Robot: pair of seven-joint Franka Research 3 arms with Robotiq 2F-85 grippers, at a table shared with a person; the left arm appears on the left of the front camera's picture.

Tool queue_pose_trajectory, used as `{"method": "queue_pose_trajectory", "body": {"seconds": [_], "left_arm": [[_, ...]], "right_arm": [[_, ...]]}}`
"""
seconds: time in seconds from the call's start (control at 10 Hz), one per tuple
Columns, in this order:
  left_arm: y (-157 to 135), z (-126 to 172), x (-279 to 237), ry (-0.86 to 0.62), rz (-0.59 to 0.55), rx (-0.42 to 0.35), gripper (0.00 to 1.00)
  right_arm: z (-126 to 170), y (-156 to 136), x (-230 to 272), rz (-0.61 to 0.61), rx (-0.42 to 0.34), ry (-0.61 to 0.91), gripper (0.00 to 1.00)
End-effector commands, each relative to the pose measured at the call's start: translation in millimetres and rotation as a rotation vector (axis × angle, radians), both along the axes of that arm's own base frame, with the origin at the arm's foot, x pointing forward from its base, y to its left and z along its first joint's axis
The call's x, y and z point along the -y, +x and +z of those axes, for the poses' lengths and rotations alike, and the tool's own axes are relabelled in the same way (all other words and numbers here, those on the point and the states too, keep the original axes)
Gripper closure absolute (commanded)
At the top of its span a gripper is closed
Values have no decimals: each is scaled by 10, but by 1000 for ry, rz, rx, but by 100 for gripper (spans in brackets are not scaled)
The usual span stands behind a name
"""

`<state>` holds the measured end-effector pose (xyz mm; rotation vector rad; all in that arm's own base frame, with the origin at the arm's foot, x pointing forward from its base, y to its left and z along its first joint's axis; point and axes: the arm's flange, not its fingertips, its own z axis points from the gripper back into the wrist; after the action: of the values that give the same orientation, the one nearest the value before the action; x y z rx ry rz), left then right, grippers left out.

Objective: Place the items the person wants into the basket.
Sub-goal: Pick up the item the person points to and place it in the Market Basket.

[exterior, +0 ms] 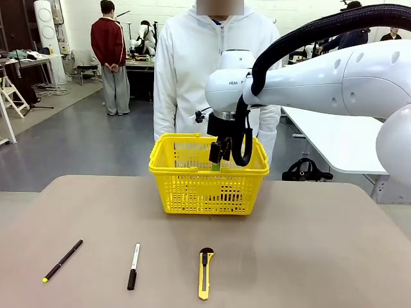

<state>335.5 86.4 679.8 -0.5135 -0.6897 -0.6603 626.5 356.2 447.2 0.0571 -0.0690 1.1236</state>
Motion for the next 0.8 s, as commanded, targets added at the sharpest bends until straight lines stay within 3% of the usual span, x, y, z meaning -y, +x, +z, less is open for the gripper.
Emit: {"method": "queue_pose_trajectory", "body": {"seconds": [0.0,0.3,0.4,0.5,0.7], "left_arm": [[-3,-4,-21,-10,-19,13,0],[-3,-4,-21,-10,-19,13,0],[-3,-4,-21,-10,-19,13,0],[-3,-4,-21,-10,-19,13,0],[-3,-4,-21,-10,-19,13,0]], "right_arm": [[51,51,-37,-2,-29,8,0],[106,-25,-16,-4,-34,4,0],[261,-228,23,-32,-55,-12,0],[588,-597,232,-55,-39,-41,0],[1329,-1684,1060,-152,79,-39,0]]}}
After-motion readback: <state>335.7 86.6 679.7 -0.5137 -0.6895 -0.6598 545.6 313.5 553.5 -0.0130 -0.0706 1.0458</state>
